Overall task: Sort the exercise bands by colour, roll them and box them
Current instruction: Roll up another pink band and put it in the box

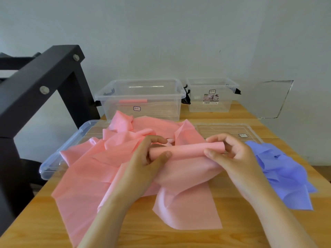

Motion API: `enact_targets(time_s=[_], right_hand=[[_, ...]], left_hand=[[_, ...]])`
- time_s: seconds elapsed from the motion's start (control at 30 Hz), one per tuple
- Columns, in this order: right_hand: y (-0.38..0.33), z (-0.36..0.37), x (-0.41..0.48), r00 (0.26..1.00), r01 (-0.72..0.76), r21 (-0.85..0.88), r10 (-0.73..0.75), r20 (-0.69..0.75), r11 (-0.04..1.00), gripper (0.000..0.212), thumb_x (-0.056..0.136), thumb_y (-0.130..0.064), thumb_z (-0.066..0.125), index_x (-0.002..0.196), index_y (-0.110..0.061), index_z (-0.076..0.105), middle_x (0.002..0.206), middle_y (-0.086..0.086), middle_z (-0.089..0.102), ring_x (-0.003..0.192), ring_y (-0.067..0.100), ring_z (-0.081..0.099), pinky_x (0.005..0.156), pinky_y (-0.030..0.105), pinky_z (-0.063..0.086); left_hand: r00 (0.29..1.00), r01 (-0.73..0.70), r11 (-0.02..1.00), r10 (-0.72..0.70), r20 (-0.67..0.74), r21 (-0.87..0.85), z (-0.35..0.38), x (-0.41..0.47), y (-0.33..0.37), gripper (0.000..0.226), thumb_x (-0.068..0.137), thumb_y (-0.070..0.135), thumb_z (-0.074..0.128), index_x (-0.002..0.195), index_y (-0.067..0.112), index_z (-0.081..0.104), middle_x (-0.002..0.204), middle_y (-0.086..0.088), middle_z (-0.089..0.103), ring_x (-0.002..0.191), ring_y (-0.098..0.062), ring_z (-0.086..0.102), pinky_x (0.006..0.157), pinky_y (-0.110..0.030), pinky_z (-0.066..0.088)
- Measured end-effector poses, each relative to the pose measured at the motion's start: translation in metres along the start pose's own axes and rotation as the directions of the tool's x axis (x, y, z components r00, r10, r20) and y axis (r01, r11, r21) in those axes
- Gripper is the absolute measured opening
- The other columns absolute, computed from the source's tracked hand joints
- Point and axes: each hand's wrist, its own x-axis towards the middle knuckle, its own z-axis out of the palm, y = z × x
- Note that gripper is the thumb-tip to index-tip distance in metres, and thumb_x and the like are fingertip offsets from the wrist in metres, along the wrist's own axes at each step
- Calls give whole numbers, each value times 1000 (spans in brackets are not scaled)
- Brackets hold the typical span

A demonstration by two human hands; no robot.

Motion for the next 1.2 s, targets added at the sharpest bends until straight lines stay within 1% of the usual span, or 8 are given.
enact_targets(time_s=[0.13, 0.3, 0.57, 0.67, 0.83, 1.0, 1.1, 1.2], right_hand=[[-9, -2, -4, 1000, 5, 3, -5, -4, 1000, 24, 83, -10, 74, 88, -33, 67, 82, -17, 68, 75, 1, 60, 65, 15, 46], [-43, -4, -3, 998, 47, 104, -43, -48, 993, 20, 83, -1, 70, 93, -18, 67, 78, -16, 68, 71, 1, 59, 60, 11, 43], [-138, -21, 12, 971, 233, 168, -221, -90, 958, 26, 85, -7, 71, 82, -33, 67, 75, -15, 67, 64, 3, 58, 57, 18, 46], [-155, -25, 12, 954, 297, 153, -286, -90, 942, 23, 84, -3, 70, 91, -25, 65, 79, -13, 66, 65, 1, 58, 58, 13, 45], [-127, -16, 14, 991, 127, 224, -114, -68, 966, 15, 86, -9, 70, 94, -20, 66, 72, -15, 68, 59, -1, 58, 49, 10, 41], [-80, -4, 16, 997, 72, 207, -62, -54, 976, 22, 83, -2, 71, 92, -22, 66, 78, -14, 70, 68, -1, 61, 58, 11, 44], [-56, 2, 21, 1000, -8, 203, 9, -5, 979, 26, 83, -2, 70, 98, -24, 66, 82, -10, 69, 71, 4, 61, 58, 14, 45], [-34, 6, 28, 993, -112, 178, 103, 55, 978, 16, 85, -9, 70, 95, -22, 67, 79, -9, 71, 71, 6, 63, 58, 15, 45]], left_hand=[[1000, 4, 1000, -4, 6, -20, 0, -4, 12, 16, 90, 9, 64, 103, 17, 60, 94, 30, 65, 76, 9, 57, 64, -8, 45], [997, -67, 997, 69, -32, 34, -4, -1, 53, 13, 90, 8, 64, 101, 15, 61, 96, 8, 60, 69, 12, 54, 61, -7, 42], [954, -297, 955, 297, -39, 4, -17, 16, 157, 14, 90, 7, 65, 102, 12, 61, 82, 9, 60, 59, 5, 52, 55, -8, 41], [949, -316, 944, 315, -21, -95, -21, 17, 171, 16, 88, 5, 66, 99, 16, 61, 86, 5, 65, 67, -2, 57, 57, -11, 46], [977, -211, 963, 211, -22, -168, -18, 19, 136, 20, 86, 1, 68, 95, 18, 62, 96, -2, 67, 82, -14, 60, 71, -22, 51], [993, 113, 944, -115, 12, -309, -7, 22, 82, 17, 92, 27, 64, 105, 18, 66, 97, 5, 70, 78, -10, 66, 74, -32, 54], [993, 97, 972, -109, -45, -212, -9, 27, 53, 19, 78, 30, 77, 94, 25, 67, 114, -7, 64, 90, -18, 63, 78, -39, 53], [997, 65, 976, -74, -37, -207, -10, 28, 32, 23, 73, 20, 78, 90, 29, 65, 106, 0, 64, 88, -17, 61, 79, -41, 52]])
